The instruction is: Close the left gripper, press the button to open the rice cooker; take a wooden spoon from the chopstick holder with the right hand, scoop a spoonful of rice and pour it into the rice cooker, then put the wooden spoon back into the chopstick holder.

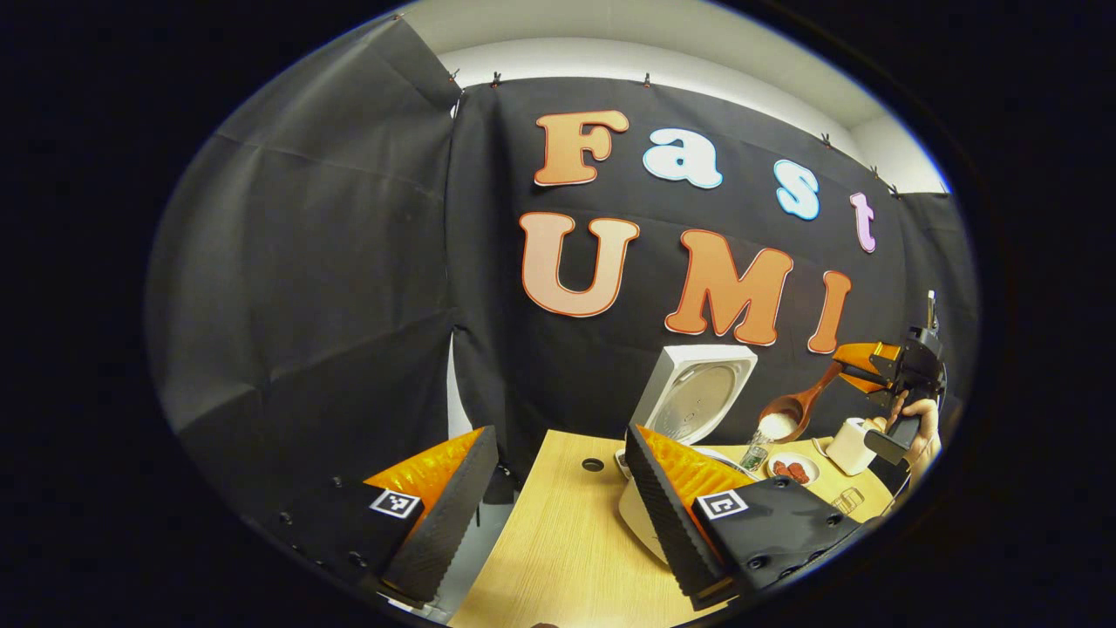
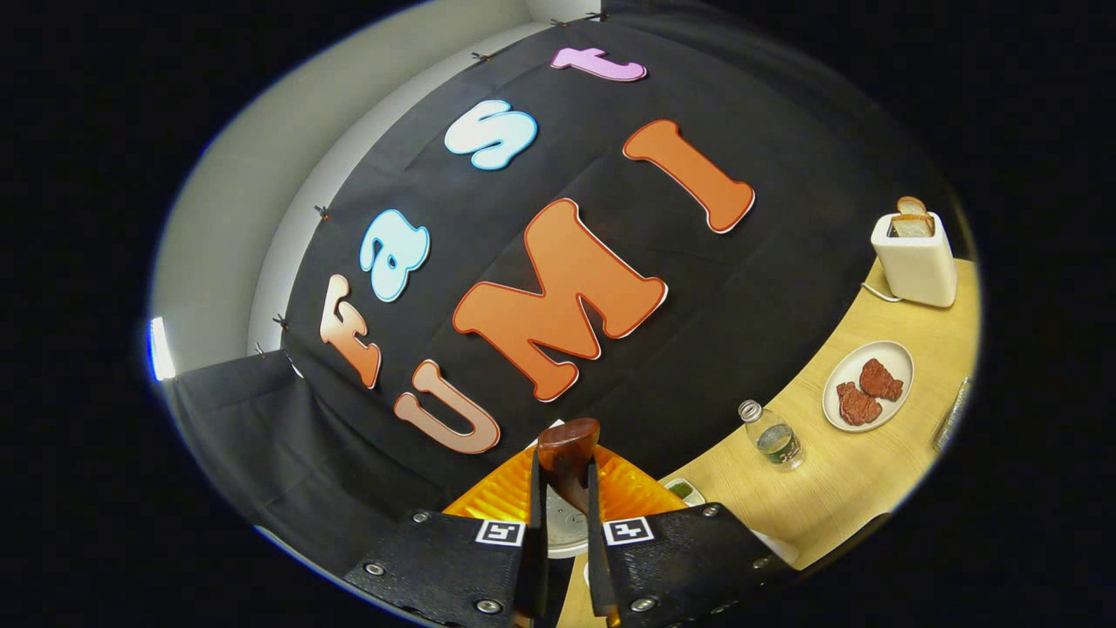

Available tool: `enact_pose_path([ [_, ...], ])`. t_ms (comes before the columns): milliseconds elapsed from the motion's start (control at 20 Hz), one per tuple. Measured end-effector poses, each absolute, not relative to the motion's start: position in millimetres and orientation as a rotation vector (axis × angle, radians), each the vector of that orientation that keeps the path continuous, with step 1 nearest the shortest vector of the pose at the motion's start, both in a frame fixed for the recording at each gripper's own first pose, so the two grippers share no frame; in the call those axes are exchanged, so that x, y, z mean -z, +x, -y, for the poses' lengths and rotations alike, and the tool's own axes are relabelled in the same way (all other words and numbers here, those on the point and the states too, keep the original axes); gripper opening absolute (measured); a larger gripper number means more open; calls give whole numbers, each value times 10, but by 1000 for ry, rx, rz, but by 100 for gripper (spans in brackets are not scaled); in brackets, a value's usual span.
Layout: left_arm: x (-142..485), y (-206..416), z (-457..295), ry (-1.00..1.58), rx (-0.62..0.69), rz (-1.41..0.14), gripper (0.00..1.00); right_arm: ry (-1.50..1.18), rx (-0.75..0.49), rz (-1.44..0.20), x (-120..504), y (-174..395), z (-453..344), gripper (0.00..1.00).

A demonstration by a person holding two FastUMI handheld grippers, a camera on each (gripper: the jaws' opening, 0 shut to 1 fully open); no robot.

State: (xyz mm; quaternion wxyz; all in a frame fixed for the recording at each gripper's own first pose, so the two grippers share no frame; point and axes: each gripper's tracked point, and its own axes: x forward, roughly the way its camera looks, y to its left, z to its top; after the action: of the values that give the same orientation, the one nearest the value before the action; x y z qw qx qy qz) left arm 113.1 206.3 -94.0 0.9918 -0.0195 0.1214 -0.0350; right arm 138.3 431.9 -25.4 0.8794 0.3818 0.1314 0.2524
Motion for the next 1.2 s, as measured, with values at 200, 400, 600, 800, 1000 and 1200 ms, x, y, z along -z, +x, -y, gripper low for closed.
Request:
enact_pose_path([
  [200, 975, 1149, -2018, -34, 74, -245, 99, 713, -540, -239, 192, 1377, -4357, 18],
  [400, 991, 1156, -2007, -31, 69, -243, 99, 655, -564, -222, 136, 1377, -4437, 18],
  [600, 987, 1159, -2032, -32, 64, -240, 99, 592, -585, -204, 99, 1356, -4499, 18],
  [800, 1023, 1177, -2034, -35, 63, -247, 99, 505, -633, -192, 108, 1297, -4622, 18],
  [1000, 1049, 1196, -2040, -27, 57, -253, 99, 424, -664, -180, 136, 1238, -4718, 18],
  [1200, 1117, 1210, -2035, -32, 51, -265, 99, 377, -689, -169, 156, 1204, -4766, 18],
])
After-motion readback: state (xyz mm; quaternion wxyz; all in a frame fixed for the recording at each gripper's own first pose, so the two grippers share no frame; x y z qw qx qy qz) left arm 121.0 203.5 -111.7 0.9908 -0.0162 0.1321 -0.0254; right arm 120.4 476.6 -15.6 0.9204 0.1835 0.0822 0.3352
